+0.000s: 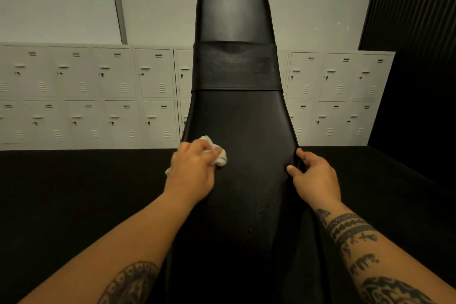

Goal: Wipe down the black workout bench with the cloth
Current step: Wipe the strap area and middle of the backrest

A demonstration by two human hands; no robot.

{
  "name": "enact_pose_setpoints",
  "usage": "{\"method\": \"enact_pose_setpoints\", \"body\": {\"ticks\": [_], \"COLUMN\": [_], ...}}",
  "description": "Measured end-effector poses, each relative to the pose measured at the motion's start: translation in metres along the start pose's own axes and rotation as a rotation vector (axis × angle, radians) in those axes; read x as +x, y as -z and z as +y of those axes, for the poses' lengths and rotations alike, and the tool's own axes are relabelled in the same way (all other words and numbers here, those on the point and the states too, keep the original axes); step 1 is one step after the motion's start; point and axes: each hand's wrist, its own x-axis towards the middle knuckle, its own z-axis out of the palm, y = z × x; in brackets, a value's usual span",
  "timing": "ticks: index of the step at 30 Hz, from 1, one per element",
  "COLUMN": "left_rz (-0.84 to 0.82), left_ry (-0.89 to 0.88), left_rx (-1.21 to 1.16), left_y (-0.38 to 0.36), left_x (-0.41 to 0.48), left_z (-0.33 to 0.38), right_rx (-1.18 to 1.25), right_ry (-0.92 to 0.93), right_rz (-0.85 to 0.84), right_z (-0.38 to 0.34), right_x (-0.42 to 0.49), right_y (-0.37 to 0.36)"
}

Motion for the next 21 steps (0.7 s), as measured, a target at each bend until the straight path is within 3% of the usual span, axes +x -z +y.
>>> {"method": "enact_pose_setpoints", "body": {"ticks": [5, 10, 15, 21], "left_rz": [0.103, 0.197, 0.159, 0.034], "left_ry": [0.351, 0.556, 0.759, 0.857], "left_rx": [-0.15, -0.327, -0.363, -0.447], "left_y": [0.007, 0.001, -0.001, -0.002], "left_x": [0.026, 0.0, -0.029, -0.039], "left_z": [0.0, 0.006, 0.003, -0.011], "right_rx": [-0.025, -0.003, 0.053, 0.091], "right_ry": [0.005, -0.008, -0.094, -0.128], "right_rz": [-0.003, 0.0, 0.068, 0.109], "right_z": [-0.001, -0.002, -0.01, -0.018], "right_x": [-0.002, -0.001, -0.006, -0.013], "right_y": [0.001, 0.002, -0.005, -0.011]}}
